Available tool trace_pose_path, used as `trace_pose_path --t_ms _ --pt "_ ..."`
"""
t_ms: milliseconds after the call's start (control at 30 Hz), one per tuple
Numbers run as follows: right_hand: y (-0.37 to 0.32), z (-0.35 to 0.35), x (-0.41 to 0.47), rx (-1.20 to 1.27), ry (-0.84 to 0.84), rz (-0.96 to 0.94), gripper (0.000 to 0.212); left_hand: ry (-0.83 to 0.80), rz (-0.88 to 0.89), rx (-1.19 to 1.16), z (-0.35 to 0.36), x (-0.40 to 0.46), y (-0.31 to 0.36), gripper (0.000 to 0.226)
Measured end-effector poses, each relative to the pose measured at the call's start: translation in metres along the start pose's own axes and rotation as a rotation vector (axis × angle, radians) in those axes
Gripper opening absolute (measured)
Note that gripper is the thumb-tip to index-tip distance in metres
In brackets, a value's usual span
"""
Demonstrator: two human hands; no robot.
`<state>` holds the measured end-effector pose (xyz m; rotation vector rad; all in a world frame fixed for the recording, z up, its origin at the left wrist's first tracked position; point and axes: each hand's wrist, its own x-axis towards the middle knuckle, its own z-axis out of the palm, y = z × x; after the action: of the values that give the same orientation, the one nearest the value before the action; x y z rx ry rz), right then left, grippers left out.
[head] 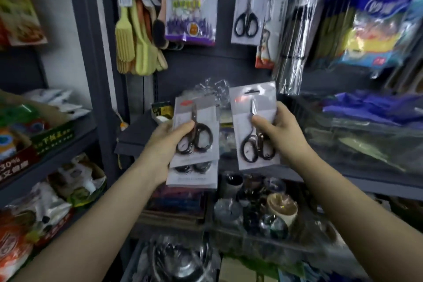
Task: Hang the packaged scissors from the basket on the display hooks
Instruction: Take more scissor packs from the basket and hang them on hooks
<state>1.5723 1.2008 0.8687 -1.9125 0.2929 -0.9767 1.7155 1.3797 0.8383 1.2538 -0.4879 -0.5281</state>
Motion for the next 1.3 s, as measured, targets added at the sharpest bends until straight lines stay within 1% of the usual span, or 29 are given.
trace_pose_path --t_ms 67,133,167,233,300,367,400,433,467,533,633,700,800,833,867,933,967,1033,1100,1167,1200,1267,1300 --pt "-0.010 -0.002 0.028 0.097 0.007 0.007 0.023 0.091 0.218 0.087 0.018 0.003 0.024 0.037" --pt "-0.024 -0.003 0.057 0.184 0.024 -0.017 0.018 0.124 0.408 0.145 0.034 0.014 0.048 0.040" --pt "-0.032 -0.003 0.073 0.204 0.040 -0.032 0.015 0.123 0.460 0.147 0.042 0.018 0.060 0.043" --pt "-0.048 -0.005 0.103 0.233 0.072 -0.059 0.015 0.128 0.502 0.134 0.054 0.027 0.080 0.044" --pt "-0.064 -0.008 0.129 0.256 0.108 -0.073 0.012 0.144 0.512 0.119 0.060 0.036 0.097 0.045" --pt "-0.077 -0.008 0.157 0.241 0.148 -0.070 0.053 0.165 0.509 0.107 0.064 0.046 0.109 0.049" --pt "-0.085 -0.008 0.166 0.233 0.158 -0.081 0.066 0.170 0.512 0.102 0.065 0.049 0.113 0.051" --pt "-0.092 -0.008 0.176 0.232 0.168 -0.098 0.068 0.175 0.517 0.099 0.066 0.053 0.117 0.053" --pt "-0.099 -0.008 0.186 0.236 0.176 -0.113 0.060 0.181 0.519 0.097 0.067 0.056 0.121 0.053" --pt "-0.112 -0.009 0.204 0.256 0.190 -0.137 0.035 0.192 0.516 0.093 0.069 0.060 0.126 0.053" --pt "-0.122 -0.007 0.228 0.205 0.243 -0.137 0.018 0.191 0.537 0.133 0.071 0.065 0.130 0.049" --pt "-0.123 -0.005 0.237 0.147 0.254 -0.128 0.018 0.185 0.552 0.163 0.072 0.066 0.132 0.046" --pt "-0.123 -0.002 0.242 0.117 0.272 -0.101 0.043 0.181 0.569 0.183 0.072 0.069 0.133 0.044" --pt "-0.123 -0.001 0.243 0.130 0.280 -0.090 0.045 0.179 0.572 0.189 0.071 0.070 0.133 0.044" --pt "-0.122 0.000 0.245 0.150 0.277 -0.084 0.041 0.176 0.573 0.193 0.072 0.070 0.134 0.043" --pt "-0.122 0.002 0.246 0.209 0.269 -0.075 0.024 0.171 0.571 0.189 0.071 0.071 0.135 0.040" --pt "-0.122 0.002 0.246 0.241 0.268 -0.063 0.022 0.169 0.572 0.180 0.071 0.071 0.136 0.038" --pt "-0.123 0.003 0.245 0.275 0.266 -0.046 0.023 0.162 0.577 0.169 0.071 0.071 0.137 0.039" --pt "-0.127 0.002 0.245 0.246 0.274 -0.048 0.018 0.160 0.584 0.173 0.071 0.070 0.138 0.041" --pt "-0.133 0.000 0.245 0.244 0.279 -0.063 0.030 0.161 0.586 0.180 0.069 0.070 0.138 0.045" --pt "-0.136 -0.001 0.246 0.245 0.286 -0.083 0.030 0.159 0.583 0.179 0.067 0.070 0.138 0.046" --pt "-0.142 -0.004 0.248 0.241 0.298 -0.092 0.020 0.153 0.573 0.174 0.065 0.072 0.137 0.047" --pt "-0.145 -0.005 0.249 0.261 0.299 -0.066 0.016 0.152 0.568 0.173 0.064 0.072 0.137 0.047"
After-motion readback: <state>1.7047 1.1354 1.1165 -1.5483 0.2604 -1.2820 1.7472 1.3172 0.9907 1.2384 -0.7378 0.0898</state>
